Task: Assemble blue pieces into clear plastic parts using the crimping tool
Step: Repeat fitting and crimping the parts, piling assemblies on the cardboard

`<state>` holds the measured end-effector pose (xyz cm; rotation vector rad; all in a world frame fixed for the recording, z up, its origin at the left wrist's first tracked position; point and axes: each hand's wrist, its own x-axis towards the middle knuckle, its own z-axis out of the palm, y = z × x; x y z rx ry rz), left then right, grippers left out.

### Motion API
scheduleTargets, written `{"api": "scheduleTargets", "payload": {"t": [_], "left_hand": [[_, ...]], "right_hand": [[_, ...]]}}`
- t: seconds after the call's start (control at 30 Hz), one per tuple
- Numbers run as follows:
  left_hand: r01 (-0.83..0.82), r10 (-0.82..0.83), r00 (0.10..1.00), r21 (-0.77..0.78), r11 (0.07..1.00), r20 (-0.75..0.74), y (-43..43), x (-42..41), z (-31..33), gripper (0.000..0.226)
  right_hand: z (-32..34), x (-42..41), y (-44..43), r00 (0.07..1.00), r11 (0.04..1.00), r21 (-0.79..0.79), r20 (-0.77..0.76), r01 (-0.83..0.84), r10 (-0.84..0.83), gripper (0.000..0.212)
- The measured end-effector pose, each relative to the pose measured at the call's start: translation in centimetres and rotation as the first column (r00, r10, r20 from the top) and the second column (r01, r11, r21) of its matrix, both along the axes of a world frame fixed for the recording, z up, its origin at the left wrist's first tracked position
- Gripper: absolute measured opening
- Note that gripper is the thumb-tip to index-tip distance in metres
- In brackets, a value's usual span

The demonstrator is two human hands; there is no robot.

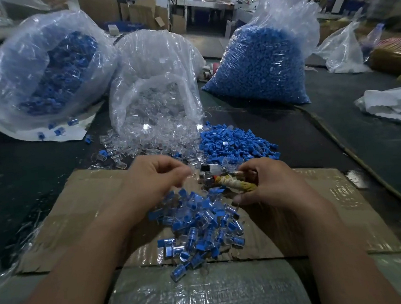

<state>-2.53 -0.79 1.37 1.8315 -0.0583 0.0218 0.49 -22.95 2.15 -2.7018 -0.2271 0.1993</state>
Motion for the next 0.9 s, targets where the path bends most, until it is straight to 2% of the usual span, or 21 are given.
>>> {"api": "scheduleTargets", "payload": {"t": [0.1,0.17,0.27,0.37,0.5,0.63,0.77,0.9], "left_hand": [[-0.368,0.348,0.923,0.115,0.923,0.164,0.7,0.9,-1.0,0.01],[-0.45,0.406,0.887,0.214,0.867,0.218,1.1,1.4,-1.5,0.018],[-0.411,0.319,0.906,0.398,0.82,0.279,1.2,2.2,-2.1,0.036],[-0.321,0.222,0.944,0.521,0.791,0.245,1.1,2.9,-2.6,0.044],[-0.203,0.125,0.978,0.651,0.731,0.165,1.2,3.2,-3.0,0.039],[-0.251,0.129,0.963,0.623,0.741,0.235,1.1,3.4,-2.9,0.024],[-0.316,0.161,0.941,0.596,0.738,0.299,1.0,3.2,-2.8,0.021],[-0.361,0.253,0.916,0.364,0.859,0.311,0.7,2.6,-2.3,0.011]], "right_hand": [[-0.1,0.1,0.0,1.0,1.0,-0.011,-0.001,-0.011,0.011,0.07],[-0.2,0.2,-0.1,1.0,0.999,-0.027,-0.007,-0.021,0.021,0.074],[-0.2,0.3,-0.3,0.999,0.999,-0.03,-0.035,-0.037,0.036,0.076],[-0.2,0.3,-0.6,0.997,0.998,-0.024,-0.05,-0.063,0.061,0.075],[-0.1,0.1,-0.9,0.998,0.997,0.06,-0.044,-0.05,0.053,0.068],[-0.2,0.3,-1.0,0.998,0.996,0.076,-0.022,-0.05,0.052,0.065],[-0.3,0.4,-1.1,0.999,0.993,0.108,-0.02,-0.044,0.046,0.065],[-0.6,0.5,-1.4,1.0,0.986,0.164,-0.007,-0.02,0.021,0.042]]}}
